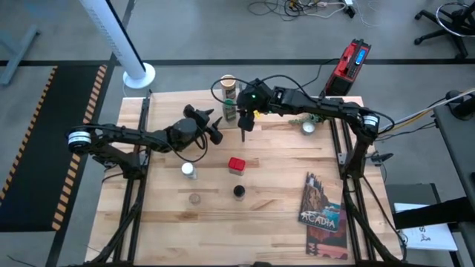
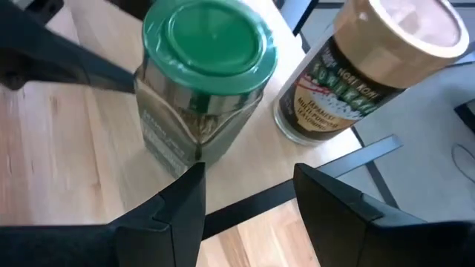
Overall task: Shelf spices
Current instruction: Put the green seasoning bottle on the shelf
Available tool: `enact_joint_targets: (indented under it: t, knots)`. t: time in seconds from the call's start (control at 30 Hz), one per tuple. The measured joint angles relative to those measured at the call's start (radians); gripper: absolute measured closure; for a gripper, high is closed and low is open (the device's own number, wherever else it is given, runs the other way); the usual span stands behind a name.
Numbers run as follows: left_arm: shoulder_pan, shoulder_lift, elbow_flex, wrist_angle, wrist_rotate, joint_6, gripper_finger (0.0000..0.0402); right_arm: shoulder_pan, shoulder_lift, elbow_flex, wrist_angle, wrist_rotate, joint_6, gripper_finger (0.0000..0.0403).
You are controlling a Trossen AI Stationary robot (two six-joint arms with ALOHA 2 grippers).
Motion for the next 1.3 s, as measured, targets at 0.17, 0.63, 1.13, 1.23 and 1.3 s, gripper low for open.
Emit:
enact_joint_targets:
  t: [0.17,0.63,1.13,1.23,1.3]
  knots:
    - [0.000,0.000,0.000,0.005,0.000,0.000,0.0194,0.005,0.000,-0.007,0.035,-0.009,0.011,0.0222]
    - [0.000,0.000,0.000,0.025,-0.029,0.000,0.0194,0.030,0.001,-0.007,0.007,0.057,0.048,0.0222]
    - [0.007,0.000,0.000,0.051,-0.054,0.000,0.0194,0.035,0.001,-0.007,0.092,0.040,0.062,0.0222]
    - [0.007,0.000,0.000,0.052,-0.053,0.002,0.0194,0.042,0.001,-0.007,0.079,0.034,0.069,0.0222]
    - [0.008,0.000,0.000,0.054,-0.054,0.010,0.0194,0.049,0.001,-0.007,0.073,0.032,0.068,0.0222]
